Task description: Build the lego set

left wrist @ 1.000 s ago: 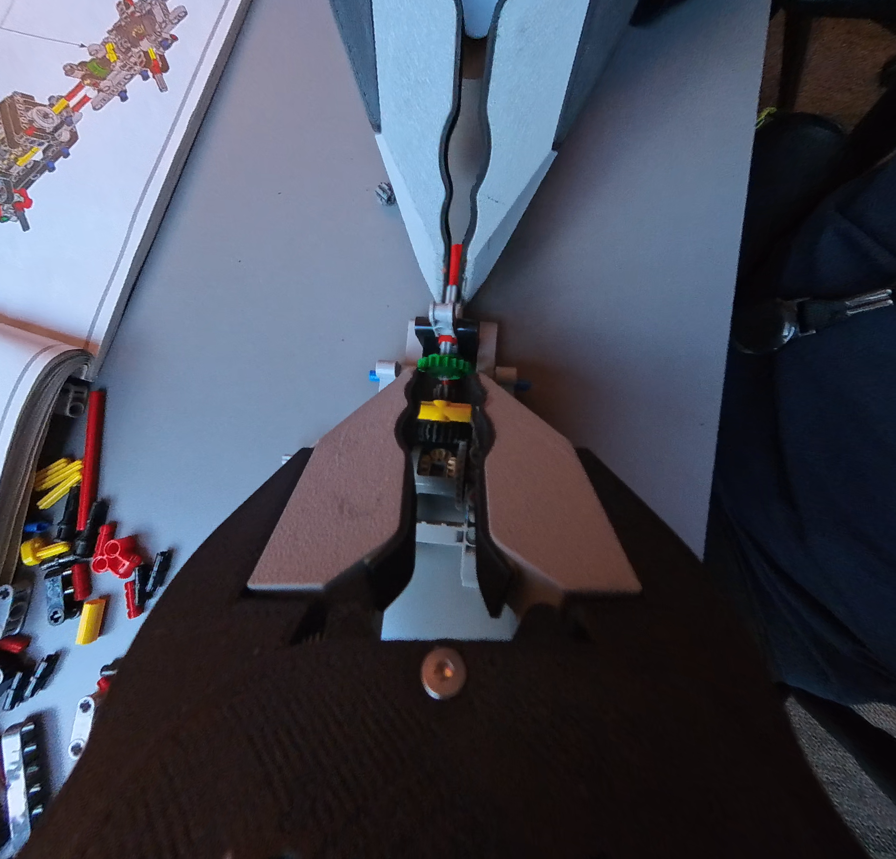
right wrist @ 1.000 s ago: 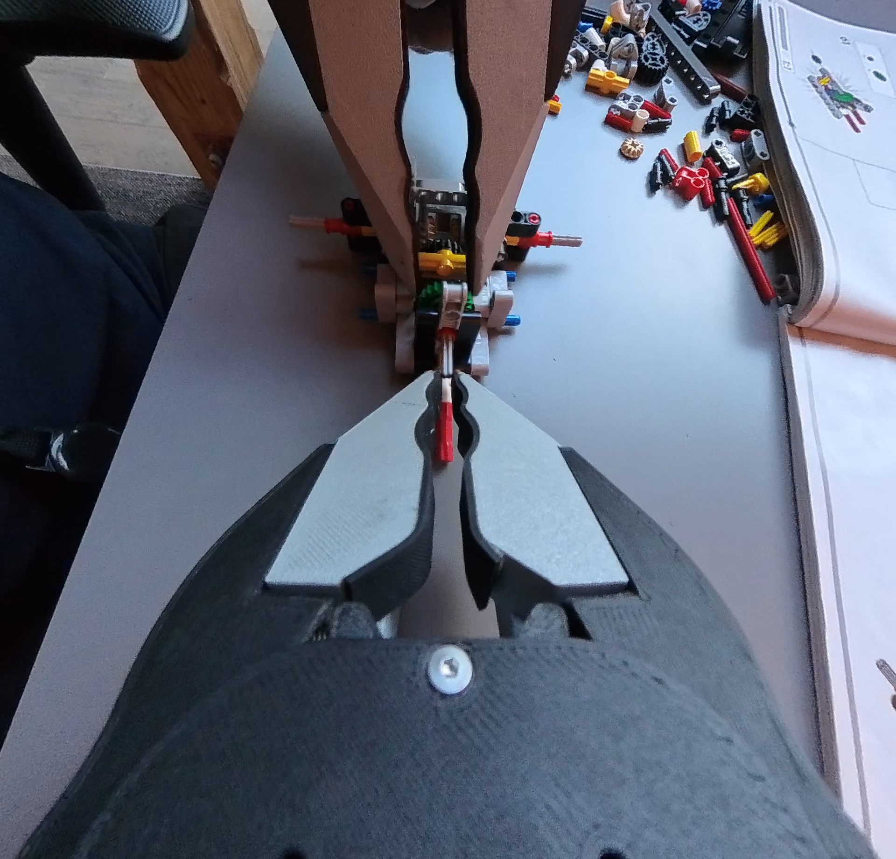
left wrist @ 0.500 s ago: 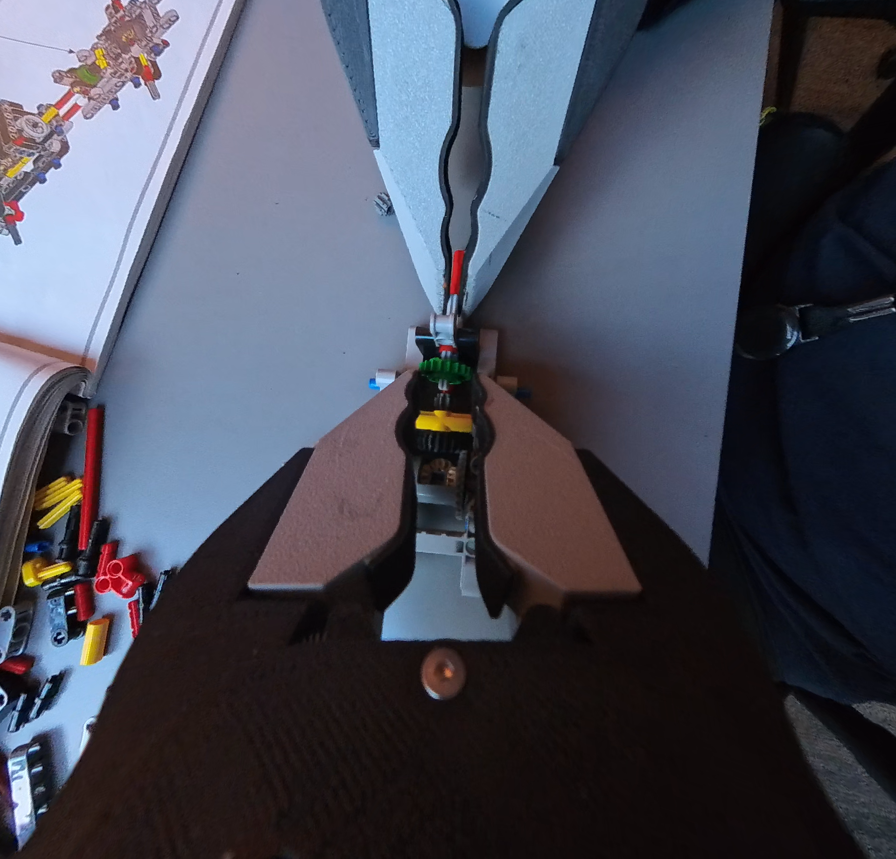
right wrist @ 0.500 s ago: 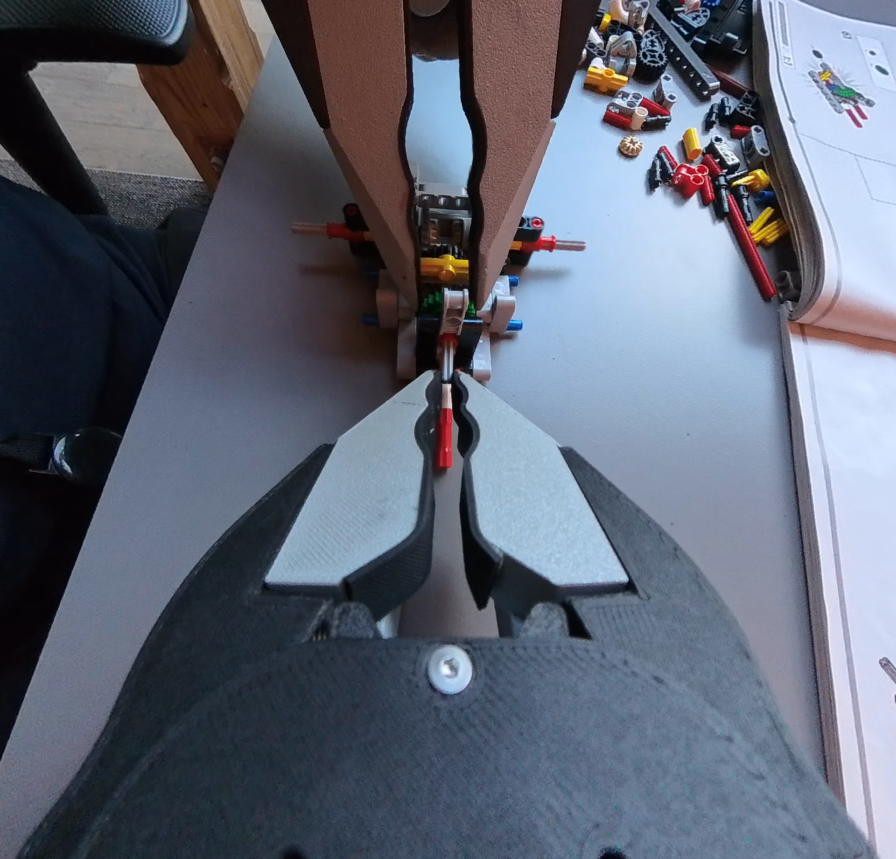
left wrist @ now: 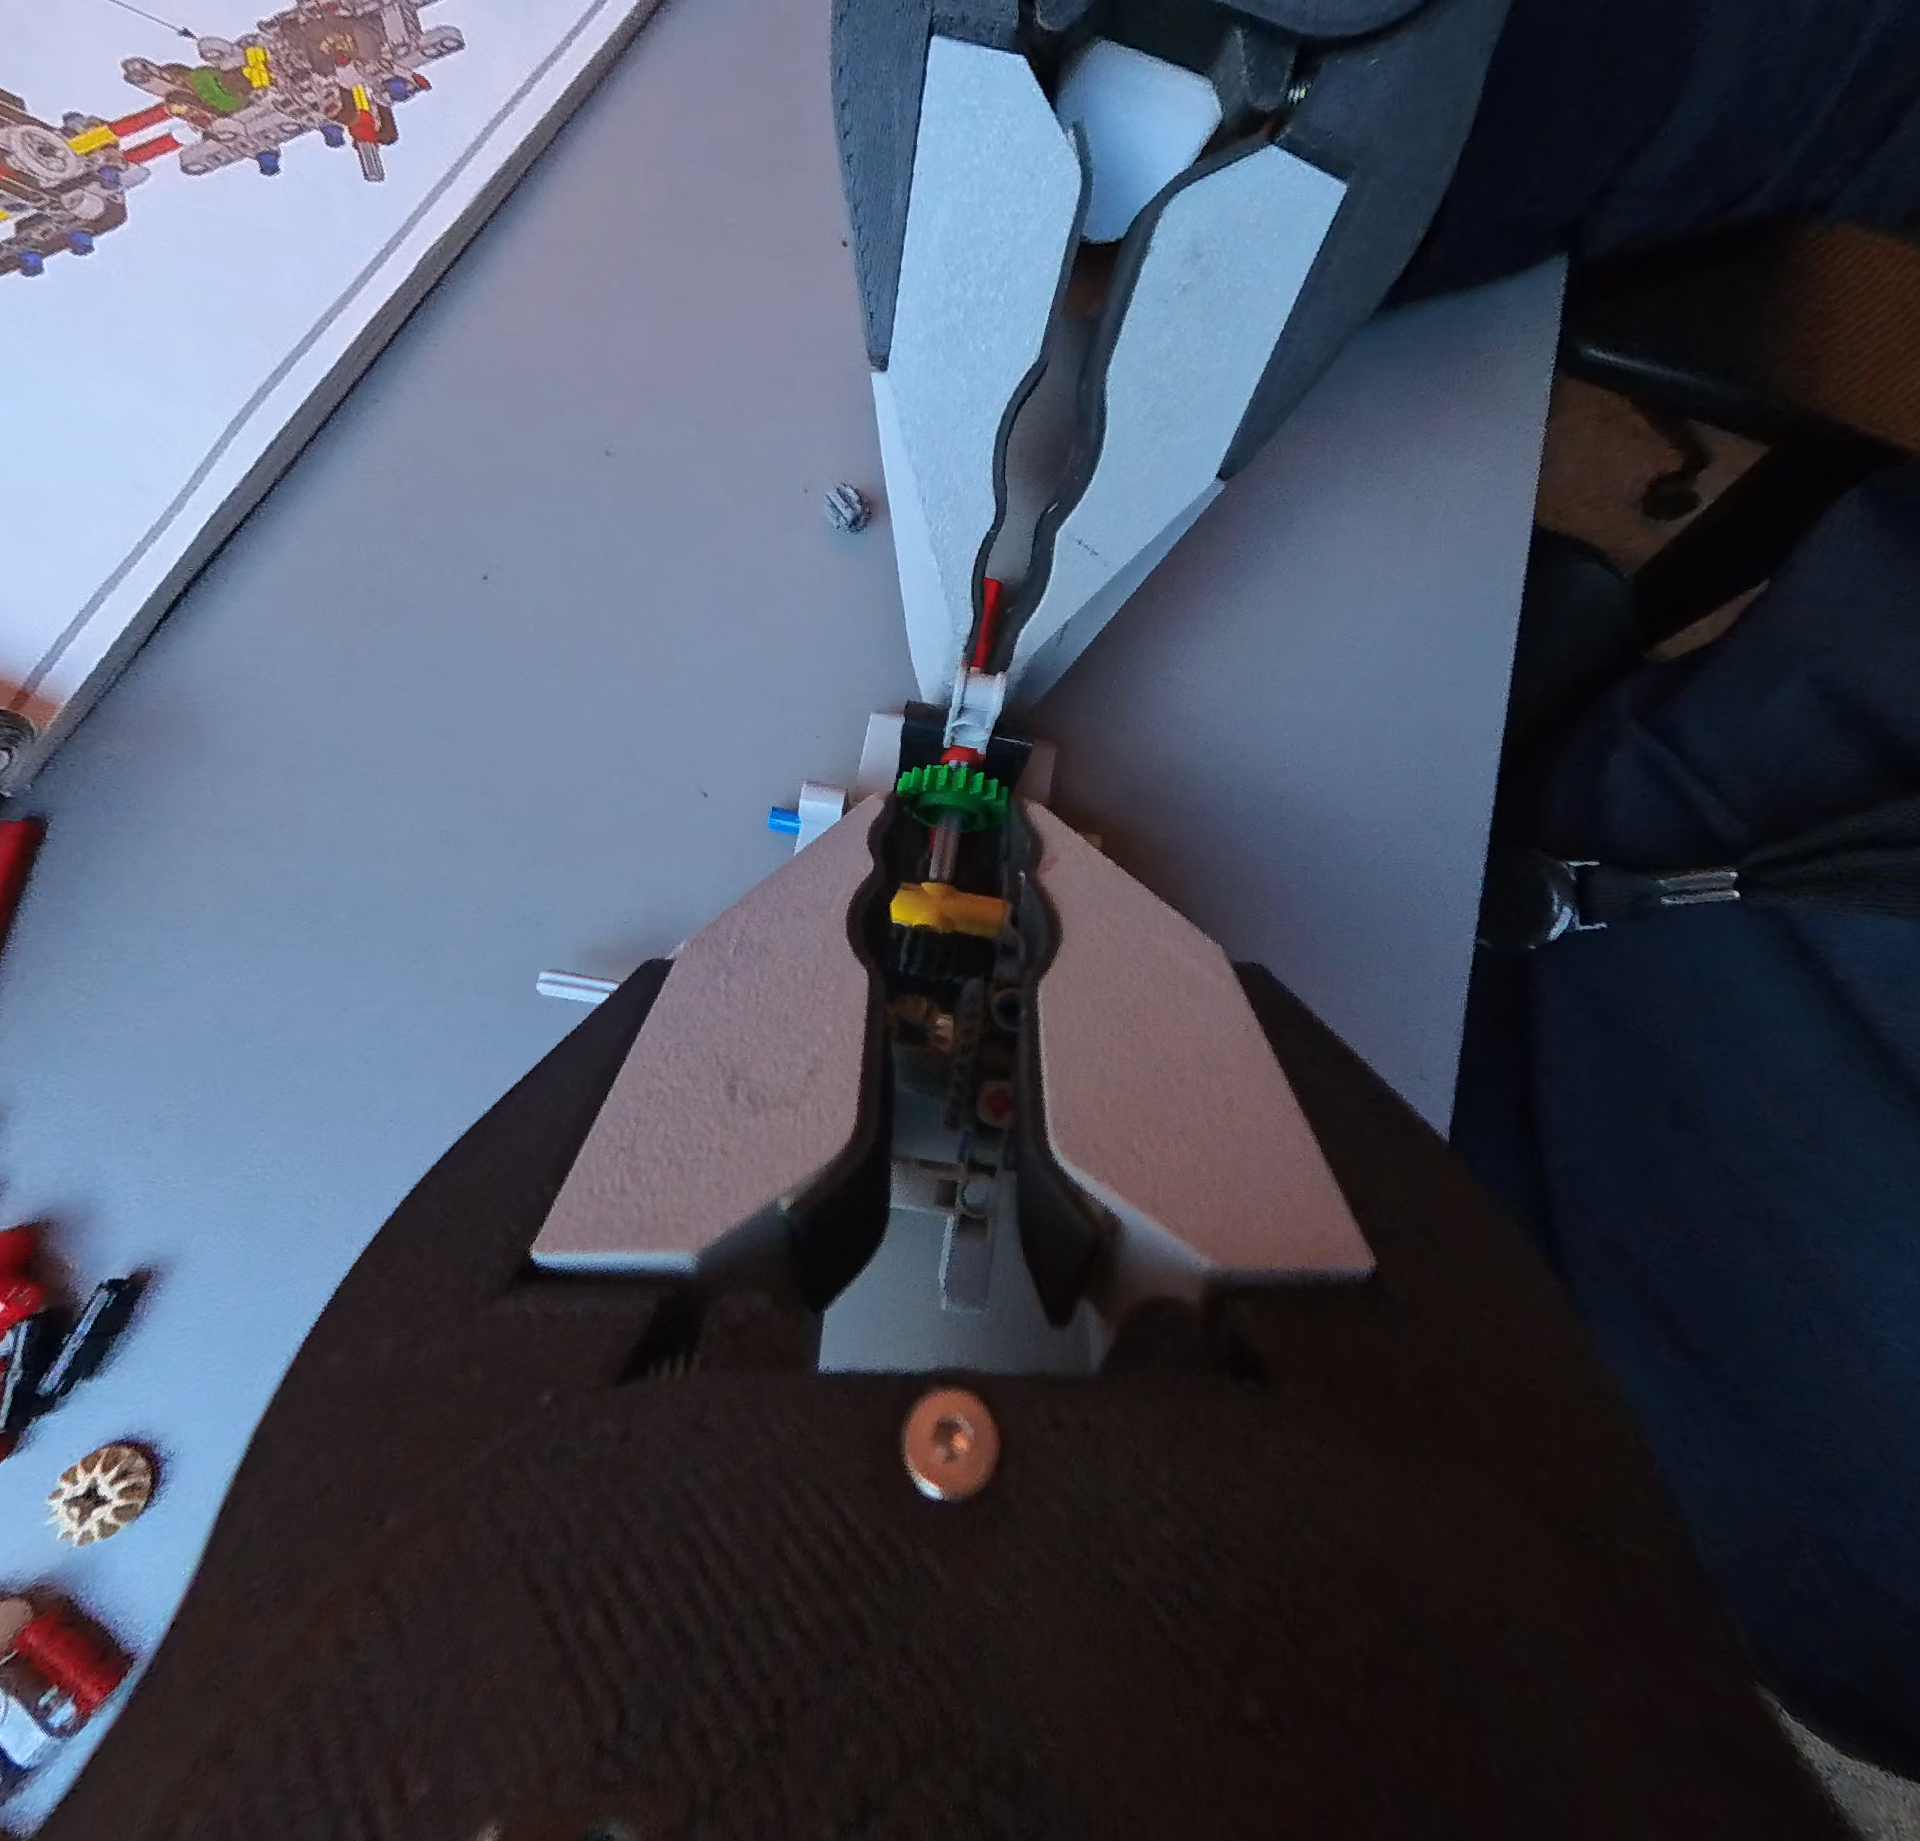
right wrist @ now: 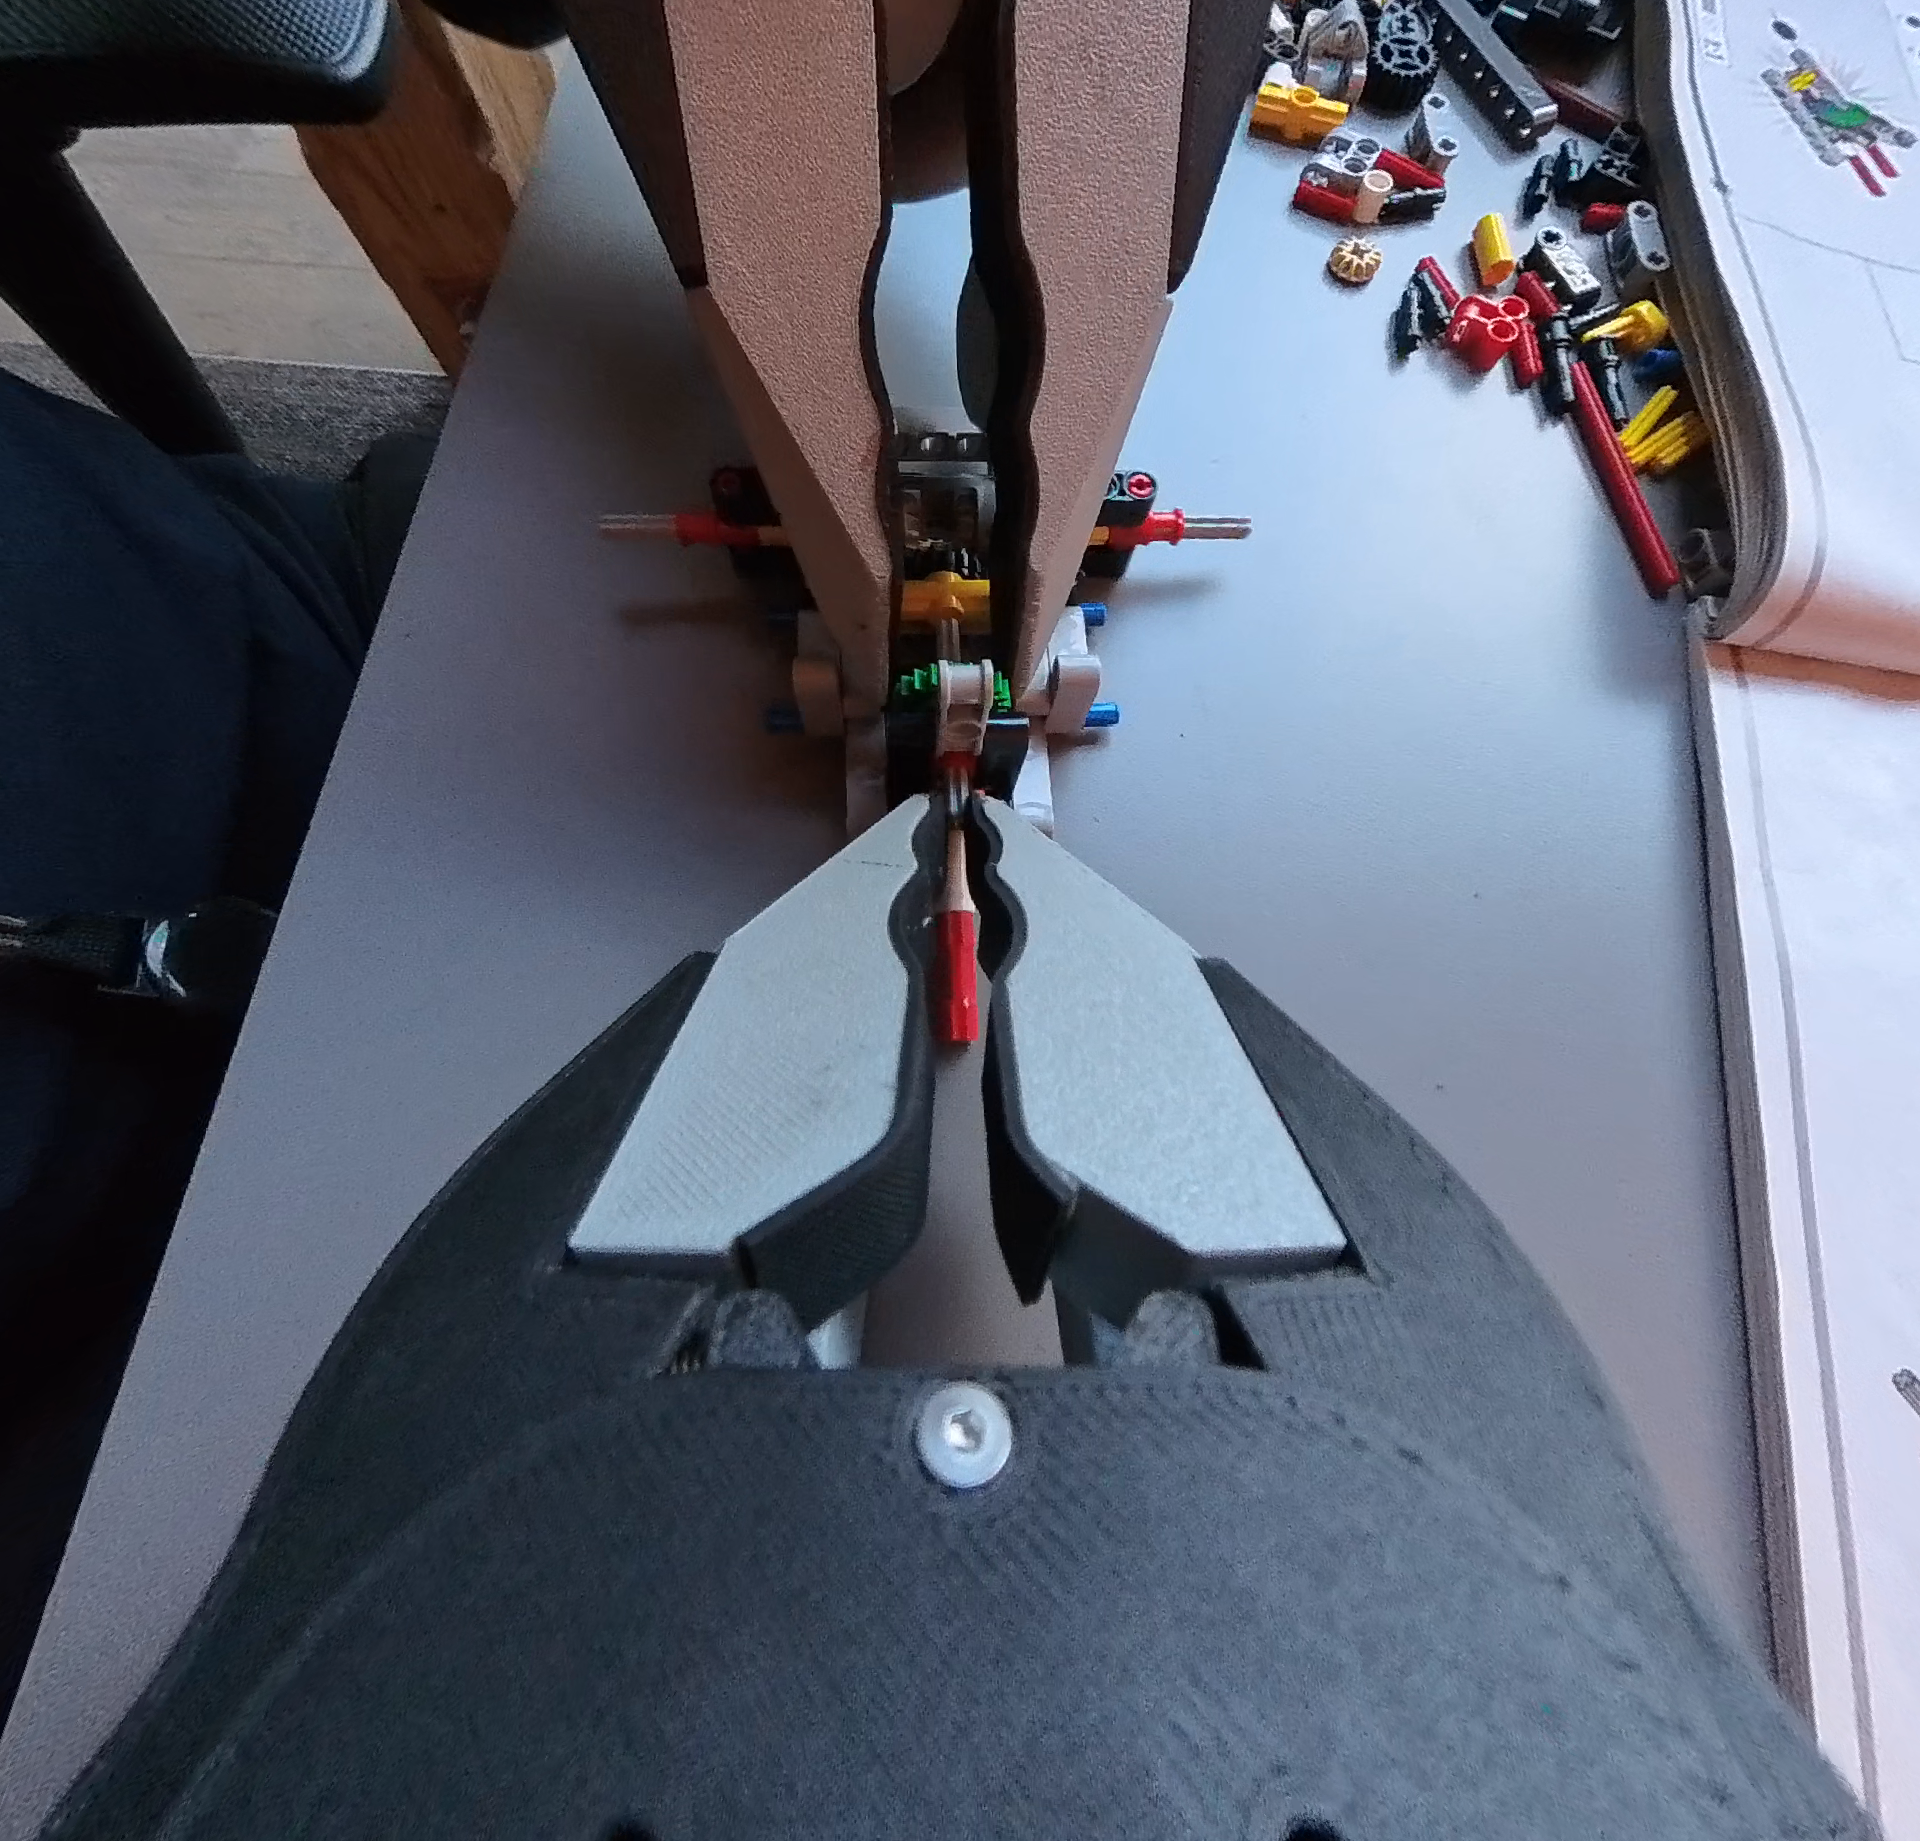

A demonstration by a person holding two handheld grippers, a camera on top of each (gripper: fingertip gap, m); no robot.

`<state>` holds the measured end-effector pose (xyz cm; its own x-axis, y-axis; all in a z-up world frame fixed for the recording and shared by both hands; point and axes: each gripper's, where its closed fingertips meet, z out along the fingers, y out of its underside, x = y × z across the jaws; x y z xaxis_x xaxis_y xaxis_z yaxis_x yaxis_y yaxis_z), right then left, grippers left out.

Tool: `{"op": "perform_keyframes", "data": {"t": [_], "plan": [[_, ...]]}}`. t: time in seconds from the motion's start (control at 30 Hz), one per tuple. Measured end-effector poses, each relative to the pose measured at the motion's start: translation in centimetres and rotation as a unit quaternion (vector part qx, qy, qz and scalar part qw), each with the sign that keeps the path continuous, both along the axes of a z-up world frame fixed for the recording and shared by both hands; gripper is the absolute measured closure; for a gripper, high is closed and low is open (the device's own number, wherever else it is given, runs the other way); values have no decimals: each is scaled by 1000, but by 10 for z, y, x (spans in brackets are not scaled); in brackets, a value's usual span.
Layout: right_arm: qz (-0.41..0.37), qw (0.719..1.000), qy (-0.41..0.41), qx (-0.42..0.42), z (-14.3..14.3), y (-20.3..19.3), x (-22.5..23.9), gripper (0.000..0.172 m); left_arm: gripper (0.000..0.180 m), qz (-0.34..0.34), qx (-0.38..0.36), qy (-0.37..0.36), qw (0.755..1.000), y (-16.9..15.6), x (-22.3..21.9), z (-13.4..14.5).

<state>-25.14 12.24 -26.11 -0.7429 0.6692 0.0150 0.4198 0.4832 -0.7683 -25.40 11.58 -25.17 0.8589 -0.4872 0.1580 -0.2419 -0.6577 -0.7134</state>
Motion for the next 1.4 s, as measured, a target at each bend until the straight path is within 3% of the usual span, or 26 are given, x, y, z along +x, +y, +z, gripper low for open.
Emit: {"op": "perform_keyframes", "data": {"t": [0.17, 0.33, 0.73, 0.9, 1.0, 1.2, 1.3, 1.4], "plan": [[-2, 1000, -6, -3, 0, 4, 1, 172, 165, 14, 26, 17, 999, 5, 1, -1], [3, 1000, 0, -7, 0, 1, 1, 172, 165, -22, 25, 102, 994, -4, -1, -1], [6, 1000, 3, -13, 1, 3, 1, 171, 179, -50, 5, 113, 992, 1, -4, -5], [1, 999, 17, -51, 14, 4, 0, 137, 180, -30, 5, 108, 994, 4, -7, -5], [-5, 996, 20, -83, 21, -2, -5, 134, 180, -17, 8, 94, 995, 4, -7, -5], [-24, 998, 39, -34, 15, -5, -17, 146, 180, 21, -2, 38, 999, 7, -6, -4], [-7, 997, 44, 56, 15, -1, -16, 148, 180, 23, -2, 51, 998, 7, -5, -3], [23, 991, 32, 126, 28, 1, -17, 161, 180, 15, 2, 55, 998, 10, 0, -3]]}}
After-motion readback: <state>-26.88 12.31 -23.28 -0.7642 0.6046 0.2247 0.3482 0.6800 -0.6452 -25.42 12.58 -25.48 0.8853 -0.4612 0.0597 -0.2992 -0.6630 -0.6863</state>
